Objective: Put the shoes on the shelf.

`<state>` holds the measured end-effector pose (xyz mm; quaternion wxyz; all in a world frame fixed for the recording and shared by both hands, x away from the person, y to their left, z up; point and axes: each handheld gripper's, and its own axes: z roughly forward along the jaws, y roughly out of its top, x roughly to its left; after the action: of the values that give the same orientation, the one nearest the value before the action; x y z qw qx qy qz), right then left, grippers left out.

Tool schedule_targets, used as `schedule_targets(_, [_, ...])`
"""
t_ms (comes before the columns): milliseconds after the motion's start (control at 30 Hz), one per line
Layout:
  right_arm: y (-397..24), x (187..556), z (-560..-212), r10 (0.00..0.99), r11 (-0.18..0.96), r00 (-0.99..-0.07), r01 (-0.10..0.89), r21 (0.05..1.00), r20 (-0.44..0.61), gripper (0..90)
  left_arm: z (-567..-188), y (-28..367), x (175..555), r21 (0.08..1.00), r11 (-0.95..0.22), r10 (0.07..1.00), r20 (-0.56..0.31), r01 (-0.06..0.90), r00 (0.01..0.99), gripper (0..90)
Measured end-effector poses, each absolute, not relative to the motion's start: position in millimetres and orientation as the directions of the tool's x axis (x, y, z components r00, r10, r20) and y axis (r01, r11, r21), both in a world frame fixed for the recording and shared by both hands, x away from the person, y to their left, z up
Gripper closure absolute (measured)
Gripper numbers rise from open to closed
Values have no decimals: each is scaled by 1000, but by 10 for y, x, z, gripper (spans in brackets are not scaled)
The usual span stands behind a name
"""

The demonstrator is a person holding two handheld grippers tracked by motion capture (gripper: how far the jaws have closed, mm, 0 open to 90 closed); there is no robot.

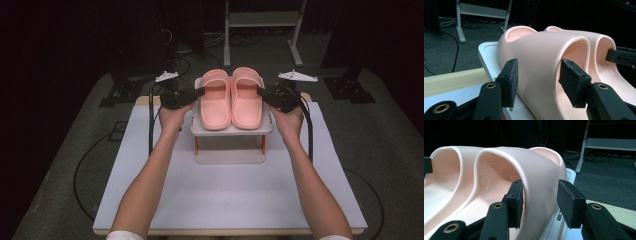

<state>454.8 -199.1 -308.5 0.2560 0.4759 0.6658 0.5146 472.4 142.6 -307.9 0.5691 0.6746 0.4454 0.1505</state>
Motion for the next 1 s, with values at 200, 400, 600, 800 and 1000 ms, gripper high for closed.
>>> schedule_targets(200, [-1999,4508,-3054,893,26,-427,361,932,140,551,-3063,1442,4690,907,34,776,-289,420,561,483])
schedule_targets(400, [-2016,4450,-3055,888,26,-438,357,934,142,544,-3032,1426,4633,915,18,774,-269,404,574,471])
schedule_targets(600, [-2060,4389,-3060,881,19,-448,356,934,152,531,-3051,1445,4579,917,24,770,-272,399,577,462])
schedule_targets(800, [-2083,4343,-3066,878,29,-456,355,934,146,515,-3074,1475,4532,918,22,770,-268,396,579,453])
schedule_targets(1000, [-2103,4297,-3086,874,30,-463,352,936,146,507,-3083,1489,4489,921,16,769,-261,390,583,425])
